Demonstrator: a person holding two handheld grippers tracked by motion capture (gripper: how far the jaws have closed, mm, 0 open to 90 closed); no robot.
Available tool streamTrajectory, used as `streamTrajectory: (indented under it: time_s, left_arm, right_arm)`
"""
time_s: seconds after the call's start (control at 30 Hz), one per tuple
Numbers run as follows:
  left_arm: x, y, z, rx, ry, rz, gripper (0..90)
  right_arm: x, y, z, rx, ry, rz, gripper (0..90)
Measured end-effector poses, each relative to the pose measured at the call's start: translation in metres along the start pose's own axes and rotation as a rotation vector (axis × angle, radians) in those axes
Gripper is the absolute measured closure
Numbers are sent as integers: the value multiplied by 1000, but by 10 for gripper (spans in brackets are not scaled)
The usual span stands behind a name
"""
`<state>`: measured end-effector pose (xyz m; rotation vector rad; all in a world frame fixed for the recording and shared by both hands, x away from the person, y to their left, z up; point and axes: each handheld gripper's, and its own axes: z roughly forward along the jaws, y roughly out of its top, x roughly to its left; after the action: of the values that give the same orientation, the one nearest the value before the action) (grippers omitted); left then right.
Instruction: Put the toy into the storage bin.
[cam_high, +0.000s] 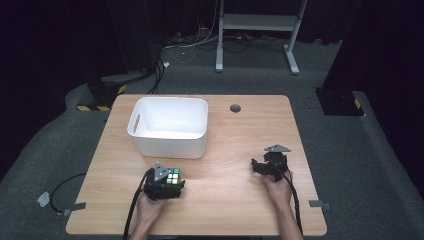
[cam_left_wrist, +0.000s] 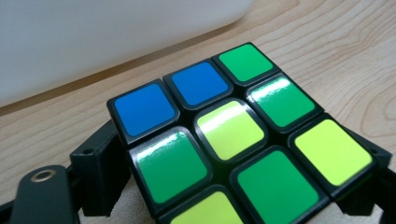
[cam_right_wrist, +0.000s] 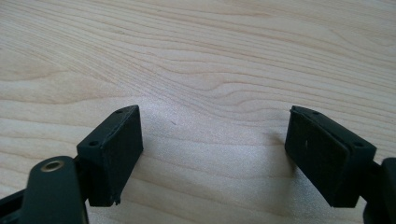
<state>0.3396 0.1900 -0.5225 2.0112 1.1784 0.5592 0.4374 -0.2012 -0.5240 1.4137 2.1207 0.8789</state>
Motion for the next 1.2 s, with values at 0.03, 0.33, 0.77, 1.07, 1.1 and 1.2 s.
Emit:
streamTrajectory:
  time_s: [0.03,0.33,0.77,1.07,1.1,1.2]
  left_arm:
    - [0,0,0,0,0,0,154]
    - [-1,0,-1,5,4,3,160]
    - [1,0,-2,9,-8,3,163]
    - [2,1,-2,18,-5,-1,164]
    - [2,1,-2,18,-5,-1,165]
    - [1,3,-2,22,-4,2,165]
  right_arm:
    - [0,0,0,0,0,0,192]
    - [0,0,0,0,0,-1,192]
    - [0,0,0,0,0,-1,192]
    - [0,0,0,0,0,-1,192]
    - [0,0,0,0,0,-1,192]
    - [0,0,0,0,1,1,191]
